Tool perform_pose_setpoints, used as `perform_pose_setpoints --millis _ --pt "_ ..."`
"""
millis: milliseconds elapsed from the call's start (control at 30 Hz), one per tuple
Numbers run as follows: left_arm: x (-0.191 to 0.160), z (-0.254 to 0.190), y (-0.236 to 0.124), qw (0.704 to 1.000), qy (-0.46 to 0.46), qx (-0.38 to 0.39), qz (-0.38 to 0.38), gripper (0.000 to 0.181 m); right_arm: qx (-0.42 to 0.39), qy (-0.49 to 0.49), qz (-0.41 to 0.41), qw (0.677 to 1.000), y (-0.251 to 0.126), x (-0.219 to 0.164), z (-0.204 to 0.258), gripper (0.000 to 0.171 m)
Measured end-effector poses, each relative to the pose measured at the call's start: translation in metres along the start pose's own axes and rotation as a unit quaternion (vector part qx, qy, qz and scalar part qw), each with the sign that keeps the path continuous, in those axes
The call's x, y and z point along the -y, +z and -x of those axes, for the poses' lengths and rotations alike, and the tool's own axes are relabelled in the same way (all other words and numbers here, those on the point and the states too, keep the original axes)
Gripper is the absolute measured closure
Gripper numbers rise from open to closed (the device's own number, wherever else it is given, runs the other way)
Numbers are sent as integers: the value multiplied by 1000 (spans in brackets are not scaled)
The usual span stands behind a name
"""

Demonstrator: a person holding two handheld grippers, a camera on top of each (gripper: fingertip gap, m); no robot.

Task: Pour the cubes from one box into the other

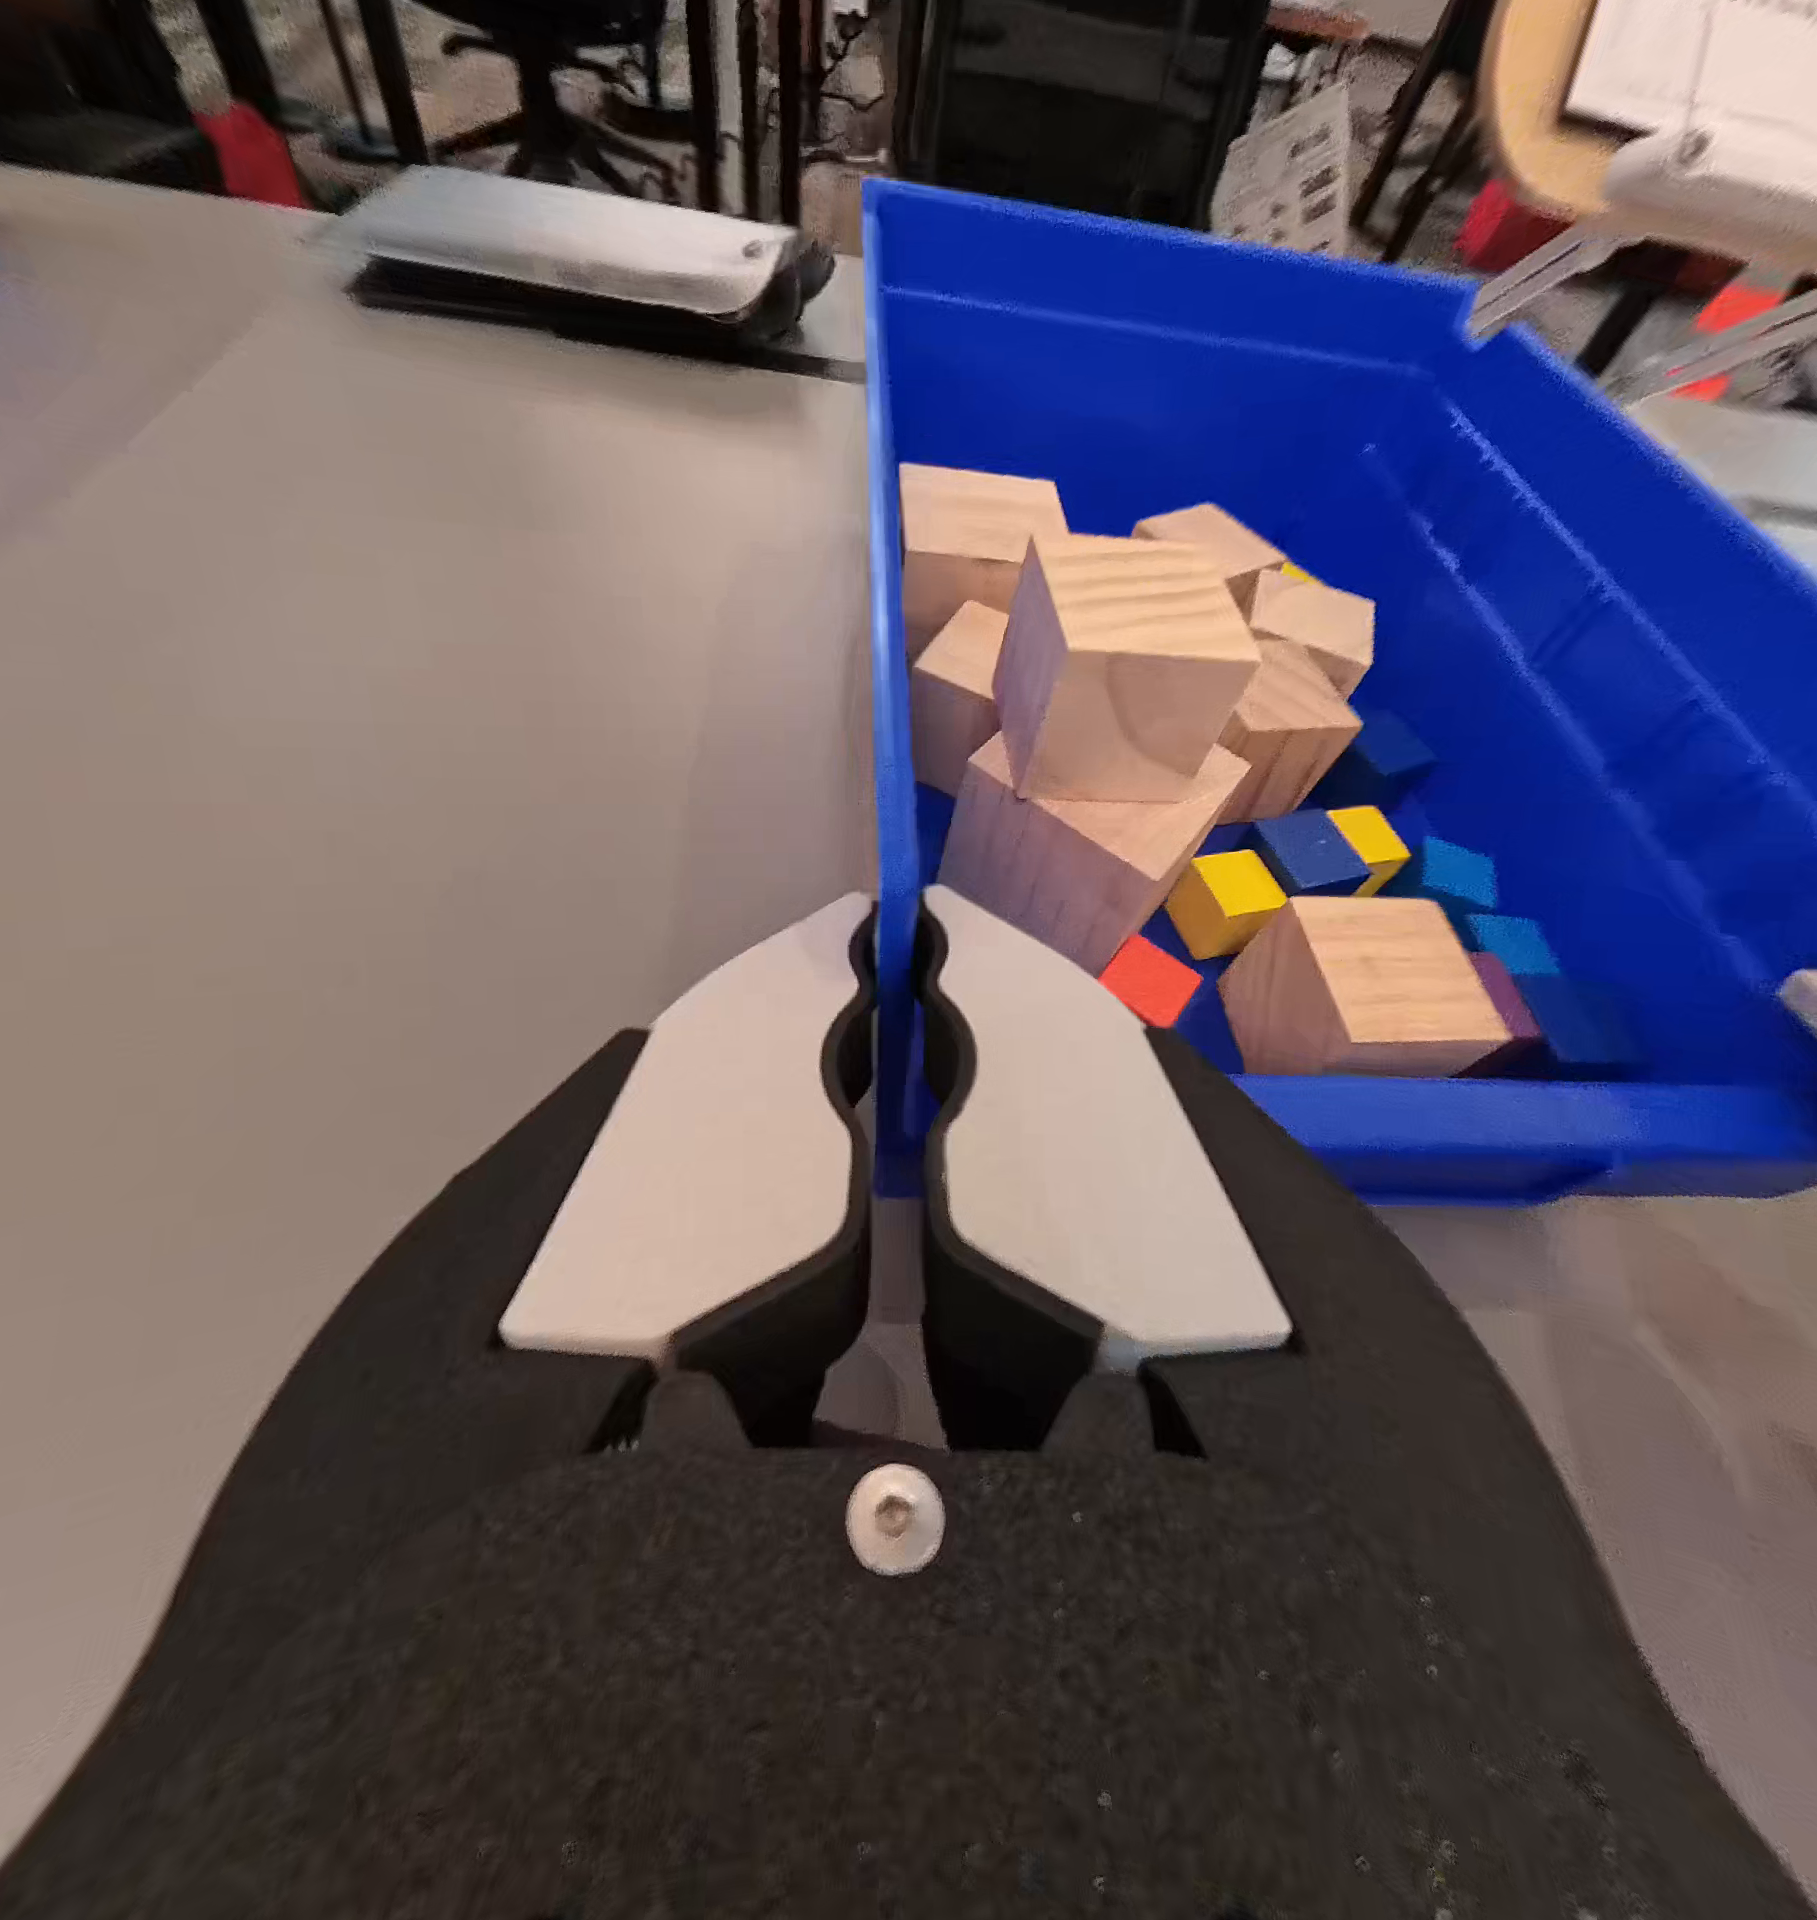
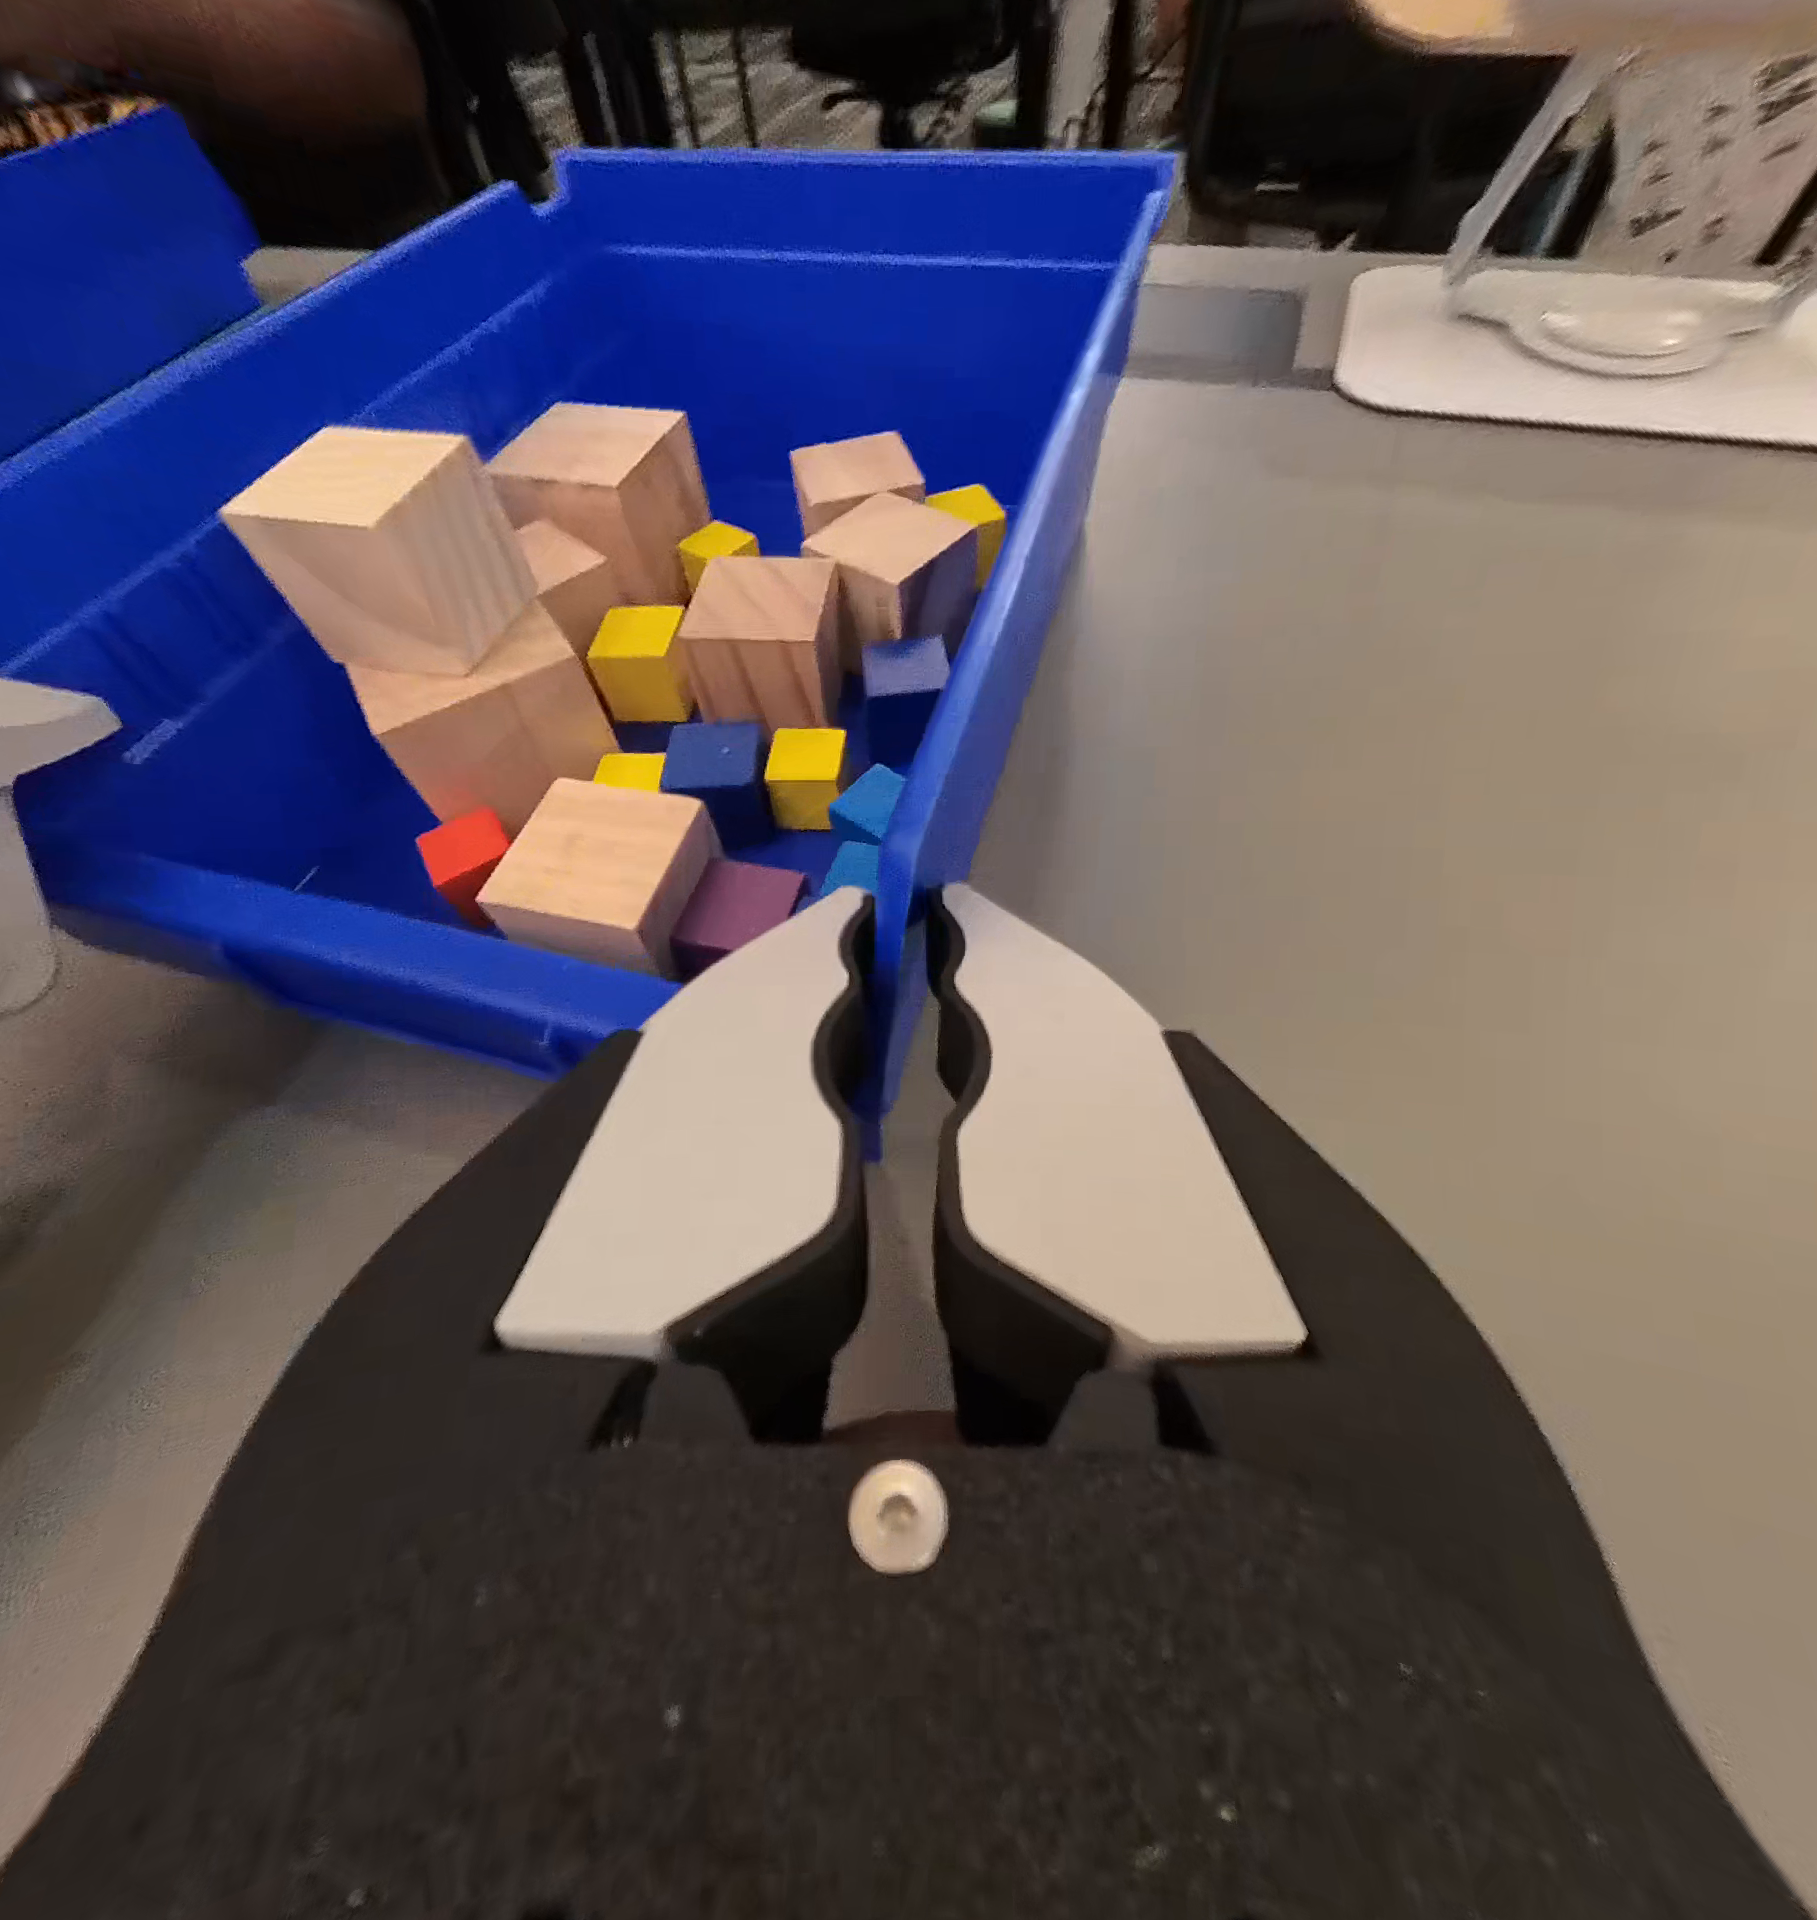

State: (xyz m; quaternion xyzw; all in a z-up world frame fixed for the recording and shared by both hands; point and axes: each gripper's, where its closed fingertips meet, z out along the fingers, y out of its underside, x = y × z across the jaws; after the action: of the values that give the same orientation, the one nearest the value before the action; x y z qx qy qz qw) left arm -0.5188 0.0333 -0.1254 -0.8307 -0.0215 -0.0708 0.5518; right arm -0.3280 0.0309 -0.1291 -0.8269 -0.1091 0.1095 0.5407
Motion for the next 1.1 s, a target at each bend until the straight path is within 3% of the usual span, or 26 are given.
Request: perform_pose_setpoints --millis 100,133,233,333,467,600,733,900,1100 --pt "-1 0 -7 1000 8 -2 20 172 62 -25 39 997 -10 -2 4 159" --pt "2 1 -12 1000 15 8 17 155 85 -41 47 994 -19 -2 2 154" --pt "17 -2 -40 1000 4 12 -10 129 189 -85 52 977 -69 -3 -9 139" --pt "23 -22 -74 999 -8 -9 -46 124 231 -133 26 963 -127 -10 -57 133" --pt "0 -83 -111 995 -41 -83 -47 124 173 -140 -34 974 -186 -17 -165 133" --pt "-44 -139 -133 991 -12 -126 -33 128 23 -31 -117 992 -237 -26 -293 132" --pt "-27 -175 -142 983 7 -162 -83 129 -108 74 -153 980 -279 -30 -403 129" --pt "-36 -148 -113 992 102 -58 -56 125 -141 134 -124 973 -284 -48 -456 122" --pt "-39 -138 -105 995 74 -60 -38 124 -139 108 -96 980 -276 -55 -442 120"
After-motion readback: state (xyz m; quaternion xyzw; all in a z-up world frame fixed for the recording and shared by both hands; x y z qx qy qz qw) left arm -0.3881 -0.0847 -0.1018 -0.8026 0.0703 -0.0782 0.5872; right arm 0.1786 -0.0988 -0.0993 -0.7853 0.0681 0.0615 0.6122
